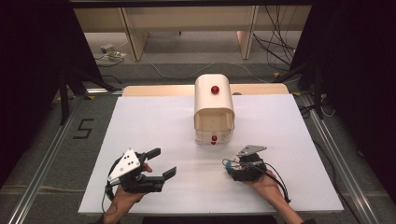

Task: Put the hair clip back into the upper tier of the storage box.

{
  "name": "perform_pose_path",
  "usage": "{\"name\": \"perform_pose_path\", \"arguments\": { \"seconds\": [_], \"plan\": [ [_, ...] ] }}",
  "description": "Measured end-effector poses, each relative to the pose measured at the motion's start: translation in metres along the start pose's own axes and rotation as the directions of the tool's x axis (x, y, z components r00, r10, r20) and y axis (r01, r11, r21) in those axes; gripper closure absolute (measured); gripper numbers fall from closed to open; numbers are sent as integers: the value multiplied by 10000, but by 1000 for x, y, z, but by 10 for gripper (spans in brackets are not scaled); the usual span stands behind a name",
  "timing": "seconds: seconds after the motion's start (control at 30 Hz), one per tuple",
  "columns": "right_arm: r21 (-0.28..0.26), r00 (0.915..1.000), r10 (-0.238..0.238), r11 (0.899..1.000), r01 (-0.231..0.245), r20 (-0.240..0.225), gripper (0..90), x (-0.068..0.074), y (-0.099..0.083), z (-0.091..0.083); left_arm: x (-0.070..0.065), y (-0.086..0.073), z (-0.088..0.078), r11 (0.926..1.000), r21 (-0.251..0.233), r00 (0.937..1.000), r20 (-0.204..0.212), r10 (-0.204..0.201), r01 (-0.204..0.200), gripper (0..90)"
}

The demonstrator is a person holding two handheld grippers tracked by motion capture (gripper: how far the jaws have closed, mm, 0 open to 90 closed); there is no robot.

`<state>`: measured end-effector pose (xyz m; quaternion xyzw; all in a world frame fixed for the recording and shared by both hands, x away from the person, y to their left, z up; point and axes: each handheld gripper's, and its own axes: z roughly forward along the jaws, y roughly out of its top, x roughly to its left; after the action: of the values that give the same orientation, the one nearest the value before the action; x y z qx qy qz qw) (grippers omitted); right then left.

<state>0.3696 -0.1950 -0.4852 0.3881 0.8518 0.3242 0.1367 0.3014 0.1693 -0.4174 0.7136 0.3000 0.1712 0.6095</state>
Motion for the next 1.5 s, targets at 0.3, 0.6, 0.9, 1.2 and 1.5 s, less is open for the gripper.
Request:
{"name": "perform_pose_path", "arguments": {
  "seconds": [0.3, 0.6, 0.9, 1.2, 1.5],
  "plan": [
    [-405, 10000, -54, 9992, 52, -49, 476, 0, 2, -11, -1, 0, 2, 10000, 46, 10000, 73, 61, -62, 145],
    [-1303, 9997, 235, 9912, -243, -78, 476, -3, 2, -29, -2, 0, 2, 10000, 45, 9999, 99, 57, -58, 145],
    [-1730, 9989, 459, 9839, -449, 19, 475, -9, 1, -37, -2, 0, 1, 10000, 49, 9999, 106, 69, -70, 145],
    [-2108, 9981, 614, 9758, -578, 104, 475, -13, 1, -43, -2, 0, 2, 10000, 32, 9999, 110, 33, -34, 145],
    [-2438, 9966, 779, 9674, -692, 259, 475, -16, 0, -50, -2, 0, 1, 10000, 22, 9999, 109, 9, -9, 145]
  ]
}}
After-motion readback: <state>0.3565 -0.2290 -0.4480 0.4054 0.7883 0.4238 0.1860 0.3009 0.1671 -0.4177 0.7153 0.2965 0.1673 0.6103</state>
